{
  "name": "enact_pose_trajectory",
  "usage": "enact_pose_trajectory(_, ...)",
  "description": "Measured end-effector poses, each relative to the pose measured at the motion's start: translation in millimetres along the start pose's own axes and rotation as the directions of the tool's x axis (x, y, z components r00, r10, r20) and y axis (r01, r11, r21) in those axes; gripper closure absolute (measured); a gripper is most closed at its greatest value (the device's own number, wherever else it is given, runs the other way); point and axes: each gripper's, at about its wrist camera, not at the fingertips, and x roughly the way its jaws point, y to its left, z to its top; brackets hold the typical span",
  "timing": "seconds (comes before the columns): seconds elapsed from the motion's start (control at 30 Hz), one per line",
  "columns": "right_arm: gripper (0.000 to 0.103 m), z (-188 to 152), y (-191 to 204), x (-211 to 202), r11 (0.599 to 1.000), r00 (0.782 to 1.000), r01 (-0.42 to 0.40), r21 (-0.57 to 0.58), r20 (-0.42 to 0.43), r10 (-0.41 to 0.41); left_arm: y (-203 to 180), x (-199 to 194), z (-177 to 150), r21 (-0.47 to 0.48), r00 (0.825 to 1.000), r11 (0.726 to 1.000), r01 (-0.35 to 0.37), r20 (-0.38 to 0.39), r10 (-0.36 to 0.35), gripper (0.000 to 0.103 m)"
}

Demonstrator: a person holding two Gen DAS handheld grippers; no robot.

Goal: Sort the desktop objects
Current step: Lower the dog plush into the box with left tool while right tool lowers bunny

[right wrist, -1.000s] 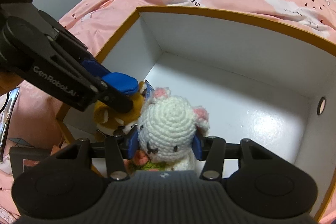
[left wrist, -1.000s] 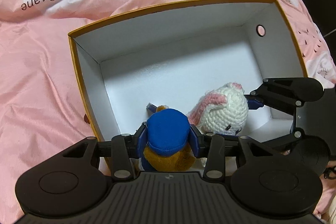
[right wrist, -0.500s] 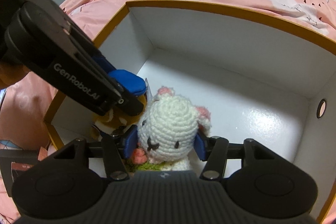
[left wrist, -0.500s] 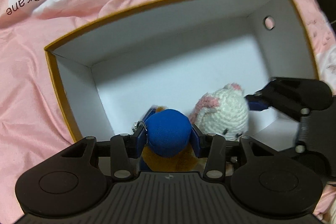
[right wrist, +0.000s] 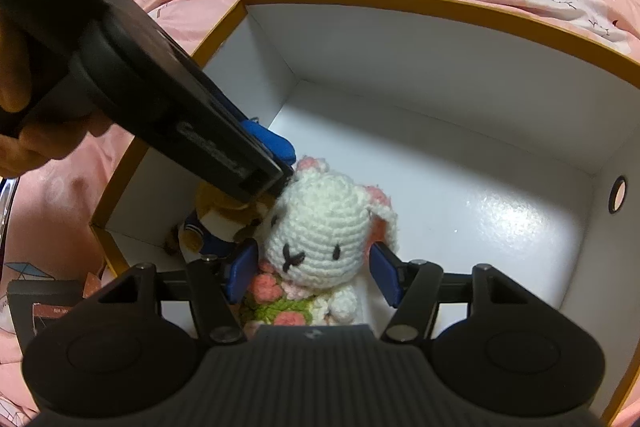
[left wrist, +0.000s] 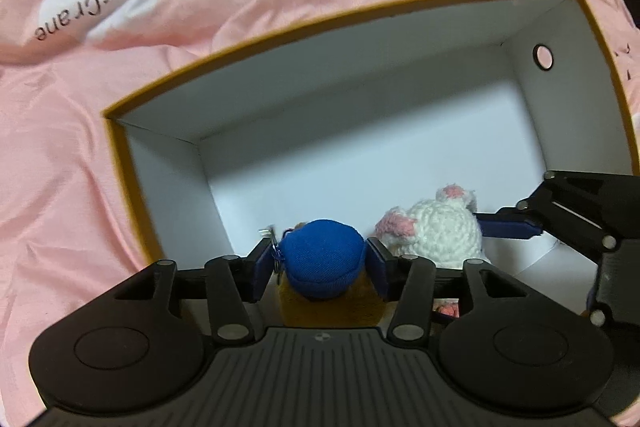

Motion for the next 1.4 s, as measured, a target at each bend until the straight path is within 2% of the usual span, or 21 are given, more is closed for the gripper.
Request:
enact_pose_trajectory(0.13,0.040,3,-1,9,0.999,1.000,-0.019,0.026,-0.024,0.020,7,-24,-6,-0.003,0.998,1.000,0.023,0.064,-0.022,0.045)
enact_pose_trajectory(0.2,0.050,7,-3,16,0.998,0.998,-0.033,0.062,-0.046,0.036,10,-36,-9,-0.007,0.995,0.999,0.036,0.096,-0.035,0.045)
enact_pose_trajectory(0.27,0.051,10,-3,22,0.994,0.997,-0.048,0.101,-0.062,0.055,9,-45,-13,-0.004,0.993,1.000,0.026,0.114,-0.026,0.045)
enact_pose_trajectory(0.4,0.052,17,3,29,0.991,0.996,-0.045,0.129,-0.069,0.054,16,-58,-22,-0.003,0.993,1.000,-0.021,0.119,0.022,0.045)
enact_pose_trajectory(0.5,0.053,20,7,34,0.979,0.991,-0.096,0.181,-0.077,0.111,20,-59,-25,-0.002,0.994,1.000,-0.018,0.107,0.018,0.045)
enact_pose_trajectory(0.77,0.053,18,20,41,0.986,0.993,-0.045,0.159,-0.100,0.061,18,-58,-32,0.018,0.996,1.000,0.003,0.094,-0.005,0.045)
enact_pose_trajectory(0.87,0.053,16,26,41,0.988,0.994,-0.030,0.149,-0.097,0.045,16,-60,-35,0.032,0.993,0.999,0.006,0.117,-0.010,0.045)
enact_pose_trajectory(1.07,0.049,12,27,28,0.994,0.997,-0.001,0.105,-0.071,0.009,12,-68,-42,0.050,0.987,0.999,0.017,0.158,-0.025,0.045)
enact_pose_trajectory(1.1,0.042,11,29,25,0.996,0.998,0.011,0.094,-0.065,-0.005,10,-69,-44,0.052,0.986,0.998,0.018,0.165,-0.027,0.045)
enact_pose_trajectory(1.17,0.036,10,29,17,0.996,0.999,0.030,0.078,-0.045,-0.027,7,-73,-47,0.058,0.983,0.998,0.020,0.182,-0.031,0.045)
enact_pose_trajectory(1.23,0.034,11,34,12,0.997,0.999,0.031,0.067,-0.029,-0.029,4,-77,-51,0.070,0.979,0.997,0.022,0.200,-0.035,0.045)
enact_pose_trajectory(1.4,0.031,3,41,-12,0.997,0.997,0.071,0.020,0.038,-0.072,-7,-94,-68,0.098,0.956,0.995,0.036,0.286,-0.063,0.045)
